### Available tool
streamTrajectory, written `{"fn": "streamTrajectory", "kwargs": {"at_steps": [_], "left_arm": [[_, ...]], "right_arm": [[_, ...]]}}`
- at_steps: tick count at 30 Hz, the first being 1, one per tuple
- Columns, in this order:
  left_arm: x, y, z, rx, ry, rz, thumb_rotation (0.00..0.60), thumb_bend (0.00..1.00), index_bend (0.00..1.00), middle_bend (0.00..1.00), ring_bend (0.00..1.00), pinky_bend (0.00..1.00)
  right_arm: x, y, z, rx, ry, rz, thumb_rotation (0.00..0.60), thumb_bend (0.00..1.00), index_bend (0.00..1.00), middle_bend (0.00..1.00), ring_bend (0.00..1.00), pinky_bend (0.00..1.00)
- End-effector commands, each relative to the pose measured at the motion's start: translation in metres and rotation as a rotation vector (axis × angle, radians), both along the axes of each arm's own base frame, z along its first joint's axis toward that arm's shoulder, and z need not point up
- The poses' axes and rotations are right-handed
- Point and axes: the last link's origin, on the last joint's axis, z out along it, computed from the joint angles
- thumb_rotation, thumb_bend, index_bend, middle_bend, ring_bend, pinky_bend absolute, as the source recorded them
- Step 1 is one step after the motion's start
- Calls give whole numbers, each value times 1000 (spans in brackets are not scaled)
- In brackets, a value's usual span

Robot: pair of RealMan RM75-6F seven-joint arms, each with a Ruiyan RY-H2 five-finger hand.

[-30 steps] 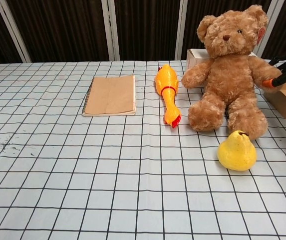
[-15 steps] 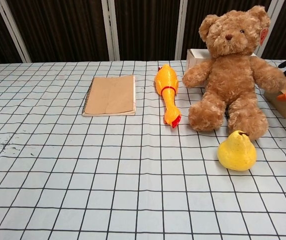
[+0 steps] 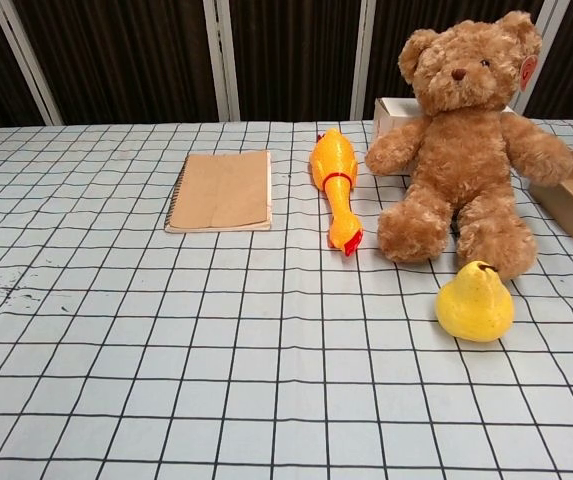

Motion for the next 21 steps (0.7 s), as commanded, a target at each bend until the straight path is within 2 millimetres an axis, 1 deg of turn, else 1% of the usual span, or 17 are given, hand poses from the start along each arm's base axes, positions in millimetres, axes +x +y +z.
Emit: {"fn": "streamTrajectory", "kwargs": {"at_steps": [1, 3, 5, 7, 11, 15, 21], "left_arm": [[-1, -2, 1, -10, -9, -6, 600, 269, 221, 0, 0, 135], [0, -3, 2, -10, -11, -13, 600, 269, 221, 0, 0, 135], [0, -4, 3, -11, -16, -19, 600, 269, 221, 0, 0, 135], [0, -4, 4, -11, -19, -22, 600, 269, 221, 0, 0, 135], [-2, -5, 6, -8, -22, -21, 600, 269, 221, 0, 0, 135], [-2, -4, 5, -15, -22, -25, 600, 269, 221, 0, 0, 135], [-1, -4, 3, -26, -15, -32, 600, 269, 221, 0, 0, 135]], "right_arm": [[-6, 80, -5, 42, 133, 148, 600, 262, 121, 180, 20, 0], [-7, 95, -8, 71, 179, 206, 600, 263, 123, 194, 42, 0], [-6, 103, -8, 102, 213, 260, 600, 263, 125, 207, 59, 0], [-4, 108, -4, 120, 259, 314, 600, 263, 125, 216, 66, 0], [0, 111, 1, 111, 321, 353, 600, 263, 125, 219, 68, 0], [-5, 112, 3, 160, 361, 328, 600, 263, 126, 219, 68, 0], [-9, 111, 3, 222, 332, 295, 600, 263, 125, 219, 68, 0]]}}
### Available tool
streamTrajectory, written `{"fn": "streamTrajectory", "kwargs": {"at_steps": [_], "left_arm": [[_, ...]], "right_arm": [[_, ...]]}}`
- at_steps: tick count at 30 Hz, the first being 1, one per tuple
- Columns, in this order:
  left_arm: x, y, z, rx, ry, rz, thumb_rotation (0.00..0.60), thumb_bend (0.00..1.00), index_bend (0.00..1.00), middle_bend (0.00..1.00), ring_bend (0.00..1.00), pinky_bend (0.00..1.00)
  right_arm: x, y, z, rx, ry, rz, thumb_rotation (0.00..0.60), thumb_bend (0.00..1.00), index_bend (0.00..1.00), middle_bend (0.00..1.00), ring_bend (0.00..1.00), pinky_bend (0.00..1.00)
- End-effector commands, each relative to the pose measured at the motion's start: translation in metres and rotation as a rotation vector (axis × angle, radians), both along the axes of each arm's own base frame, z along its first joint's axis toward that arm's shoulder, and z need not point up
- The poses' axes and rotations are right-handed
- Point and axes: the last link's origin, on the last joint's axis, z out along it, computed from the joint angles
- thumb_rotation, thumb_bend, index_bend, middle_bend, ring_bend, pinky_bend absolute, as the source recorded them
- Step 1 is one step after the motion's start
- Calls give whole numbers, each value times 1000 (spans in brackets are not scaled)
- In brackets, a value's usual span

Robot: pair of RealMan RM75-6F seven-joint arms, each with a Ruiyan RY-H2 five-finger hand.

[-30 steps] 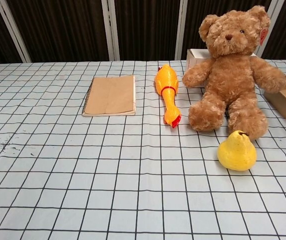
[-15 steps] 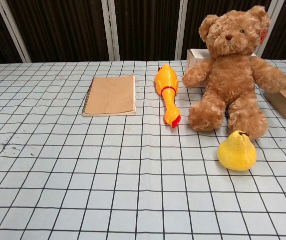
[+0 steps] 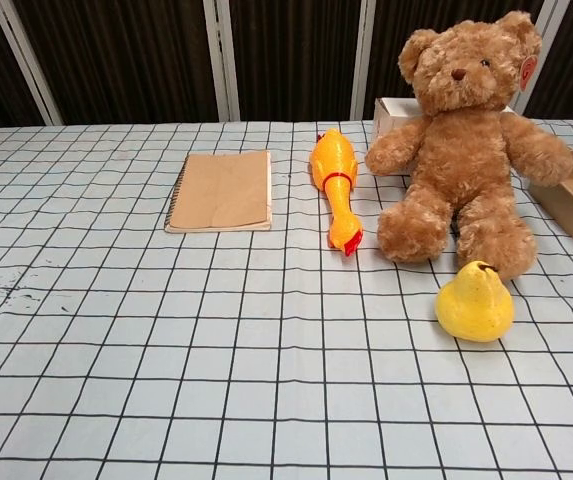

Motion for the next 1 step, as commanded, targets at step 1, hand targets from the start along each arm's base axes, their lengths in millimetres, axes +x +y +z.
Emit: {"fn": "streamTrajectory", "kwargs": {"at_steps": [1], "left_arm": [[0, 0, -1, -3, 2, 2, 600, 269, 221, 0, 0, 135]], "right_arm": [[-3, 0, 1, 23, -14, -22, 600, 263, 125, 219, 69, 0]]}}
